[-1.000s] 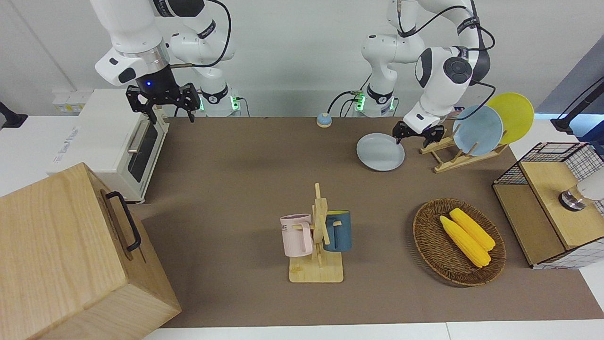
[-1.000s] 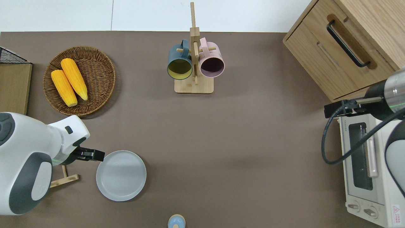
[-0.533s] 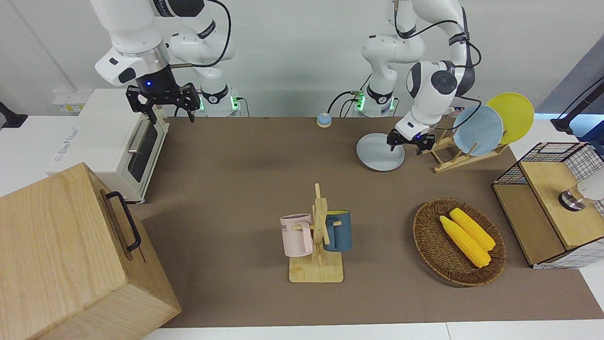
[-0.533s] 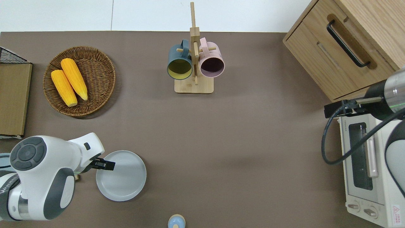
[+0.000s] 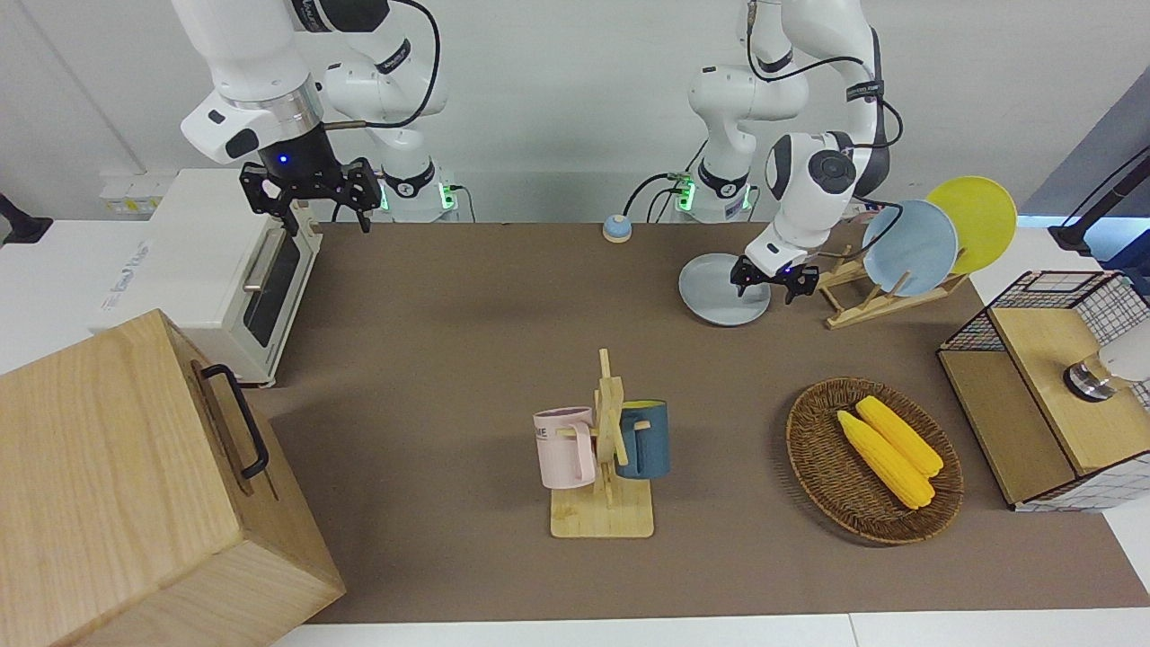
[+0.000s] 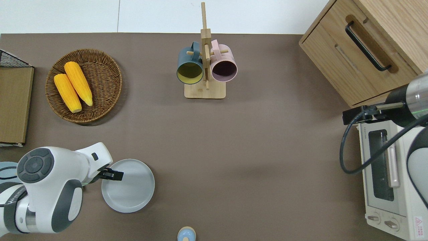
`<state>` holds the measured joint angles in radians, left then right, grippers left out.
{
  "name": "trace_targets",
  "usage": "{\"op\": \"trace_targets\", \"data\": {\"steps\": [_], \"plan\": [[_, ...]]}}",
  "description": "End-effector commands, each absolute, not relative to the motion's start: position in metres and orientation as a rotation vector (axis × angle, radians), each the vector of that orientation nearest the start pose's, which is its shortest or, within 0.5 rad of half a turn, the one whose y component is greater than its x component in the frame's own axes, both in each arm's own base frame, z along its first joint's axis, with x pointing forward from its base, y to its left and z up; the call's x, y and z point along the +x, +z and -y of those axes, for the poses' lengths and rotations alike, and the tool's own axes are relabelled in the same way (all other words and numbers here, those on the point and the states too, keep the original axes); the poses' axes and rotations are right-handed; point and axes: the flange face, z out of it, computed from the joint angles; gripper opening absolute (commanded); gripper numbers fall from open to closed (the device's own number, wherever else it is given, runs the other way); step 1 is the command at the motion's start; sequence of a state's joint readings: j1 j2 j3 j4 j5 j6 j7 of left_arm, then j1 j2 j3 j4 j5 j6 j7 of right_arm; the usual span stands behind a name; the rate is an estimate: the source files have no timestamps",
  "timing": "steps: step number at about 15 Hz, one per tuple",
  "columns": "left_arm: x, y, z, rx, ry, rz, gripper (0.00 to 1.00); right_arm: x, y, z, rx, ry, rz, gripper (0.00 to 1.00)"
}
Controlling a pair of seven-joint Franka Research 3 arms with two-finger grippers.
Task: Pick gray plate from table and place it on lower plate rack with left arm
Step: 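Lower the left gripper and close it on the gray plate's rim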
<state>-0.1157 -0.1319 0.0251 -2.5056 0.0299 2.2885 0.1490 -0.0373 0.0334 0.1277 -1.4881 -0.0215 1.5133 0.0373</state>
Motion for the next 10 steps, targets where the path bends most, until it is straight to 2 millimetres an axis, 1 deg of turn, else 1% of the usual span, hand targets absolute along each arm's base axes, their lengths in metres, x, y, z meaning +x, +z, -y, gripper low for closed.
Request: {"op": "trace_targets", "data": {"steps": [1,5,10], "plan": [[0.440,0.307,0.041,-3.079,0.106,-0.441,1.00,0.559,0.643,-0.045,-3.160,0.019,0.058,0.983],[0.437,0.293,0.042,-3.080,0.104,-0.445,1.00,0.559,0.643,-0.045,-3.160,0.019,0.058,0.983],[0.437,0.290,0.042,-3.080,0.106,-0.446,0.99,0.559,0.643,-0.045,-3.160,0.017,0.058,0.983]]}}
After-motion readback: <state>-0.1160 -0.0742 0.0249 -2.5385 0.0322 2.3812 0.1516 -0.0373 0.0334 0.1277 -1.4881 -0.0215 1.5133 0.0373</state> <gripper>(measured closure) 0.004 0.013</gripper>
